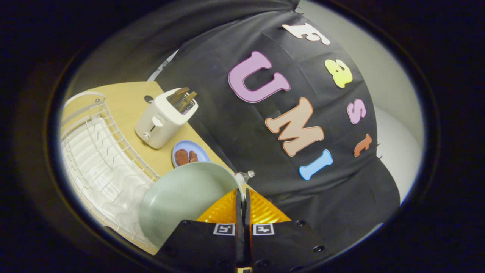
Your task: Take the plate from the dish rack, then take the spoon from the basket and place it into the plate.
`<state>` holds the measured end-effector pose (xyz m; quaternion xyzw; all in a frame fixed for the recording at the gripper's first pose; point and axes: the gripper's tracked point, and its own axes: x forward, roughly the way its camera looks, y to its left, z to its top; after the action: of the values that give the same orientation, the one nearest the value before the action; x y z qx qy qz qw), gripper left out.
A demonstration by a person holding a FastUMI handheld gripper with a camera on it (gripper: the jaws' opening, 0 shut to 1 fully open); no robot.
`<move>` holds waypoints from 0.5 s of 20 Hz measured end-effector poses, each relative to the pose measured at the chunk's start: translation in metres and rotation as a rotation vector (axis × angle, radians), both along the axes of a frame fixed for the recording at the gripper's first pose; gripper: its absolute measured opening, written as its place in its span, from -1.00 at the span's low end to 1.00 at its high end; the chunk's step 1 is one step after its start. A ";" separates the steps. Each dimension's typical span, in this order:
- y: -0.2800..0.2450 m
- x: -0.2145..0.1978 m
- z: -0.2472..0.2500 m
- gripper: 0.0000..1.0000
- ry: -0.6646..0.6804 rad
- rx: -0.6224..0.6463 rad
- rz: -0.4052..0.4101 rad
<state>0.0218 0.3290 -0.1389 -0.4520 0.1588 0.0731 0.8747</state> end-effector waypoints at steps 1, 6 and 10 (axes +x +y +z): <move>-0.005 0.000 0.007 -0.94 -0.007 0.009 -0.004; -0.069 -0.010 0.027 -0.94 -0.002 0.170 -0.086; -0.133 -0.022 0.043 -0.94 -0.012 0.375 -0.169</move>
<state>-0.0005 0.1958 -0.0958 -0.2667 0.1748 0.0249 0.9475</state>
